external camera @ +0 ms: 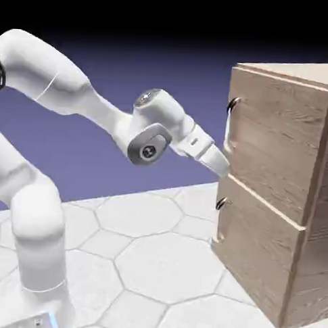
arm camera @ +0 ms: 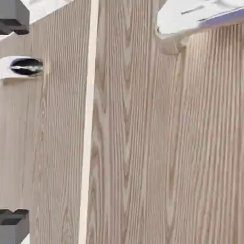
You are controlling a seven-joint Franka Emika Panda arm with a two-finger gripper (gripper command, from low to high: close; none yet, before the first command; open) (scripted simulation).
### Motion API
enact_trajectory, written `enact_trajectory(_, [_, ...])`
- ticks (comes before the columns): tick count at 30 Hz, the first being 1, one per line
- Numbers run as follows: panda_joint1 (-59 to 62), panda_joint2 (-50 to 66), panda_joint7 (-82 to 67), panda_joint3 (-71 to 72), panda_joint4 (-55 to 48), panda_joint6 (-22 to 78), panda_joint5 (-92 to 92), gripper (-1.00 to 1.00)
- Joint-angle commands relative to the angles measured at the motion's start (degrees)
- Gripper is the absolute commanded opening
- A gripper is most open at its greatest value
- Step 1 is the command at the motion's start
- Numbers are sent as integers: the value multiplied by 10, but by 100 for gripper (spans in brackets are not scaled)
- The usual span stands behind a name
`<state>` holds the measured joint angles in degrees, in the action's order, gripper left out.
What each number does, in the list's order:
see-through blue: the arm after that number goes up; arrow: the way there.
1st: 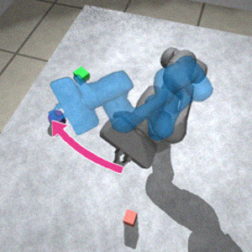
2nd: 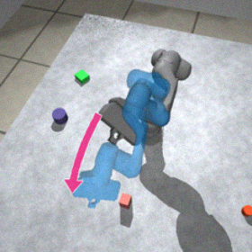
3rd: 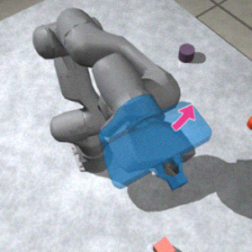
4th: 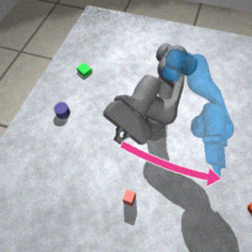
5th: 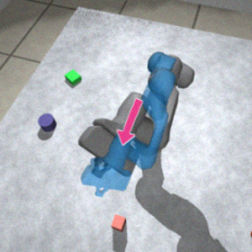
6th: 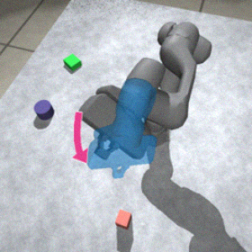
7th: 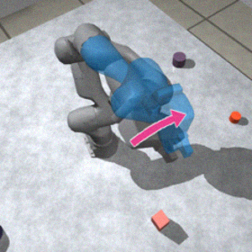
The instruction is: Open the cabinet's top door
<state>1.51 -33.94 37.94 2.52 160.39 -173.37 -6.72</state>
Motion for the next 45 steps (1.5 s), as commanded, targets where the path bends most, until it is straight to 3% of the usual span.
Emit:
enact_trajectory(1, [8,-5,-17,9,-2,2,-25,100])
enact_trajectory(45, [367,-214,-754,420,-102,106,-1122,100])
